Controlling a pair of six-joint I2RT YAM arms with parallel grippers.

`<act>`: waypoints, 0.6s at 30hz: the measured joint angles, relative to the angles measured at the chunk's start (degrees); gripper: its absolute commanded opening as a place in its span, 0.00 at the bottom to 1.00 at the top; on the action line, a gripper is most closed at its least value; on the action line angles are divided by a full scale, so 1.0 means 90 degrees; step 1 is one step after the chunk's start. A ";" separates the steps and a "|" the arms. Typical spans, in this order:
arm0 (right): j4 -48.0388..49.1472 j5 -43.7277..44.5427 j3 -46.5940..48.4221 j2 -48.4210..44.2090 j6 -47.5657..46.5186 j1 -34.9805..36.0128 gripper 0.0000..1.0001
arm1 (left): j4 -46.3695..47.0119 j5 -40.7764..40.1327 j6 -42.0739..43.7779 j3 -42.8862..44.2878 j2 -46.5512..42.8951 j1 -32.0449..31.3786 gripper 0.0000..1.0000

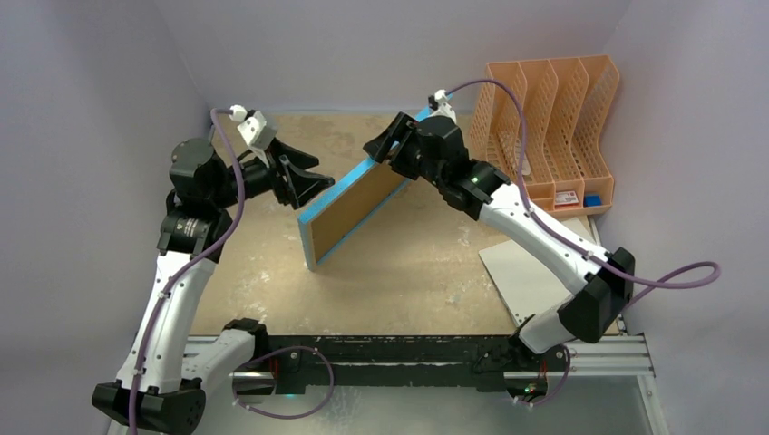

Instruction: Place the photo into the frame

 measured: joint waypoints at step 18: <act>-0.0391 -0.0522 -0.2249 -0.2055 -0.0112 -0.0874 0.60 | 0.0765 -0.2934 -0.1875 -0.1093 0.0002 0.0000 0.62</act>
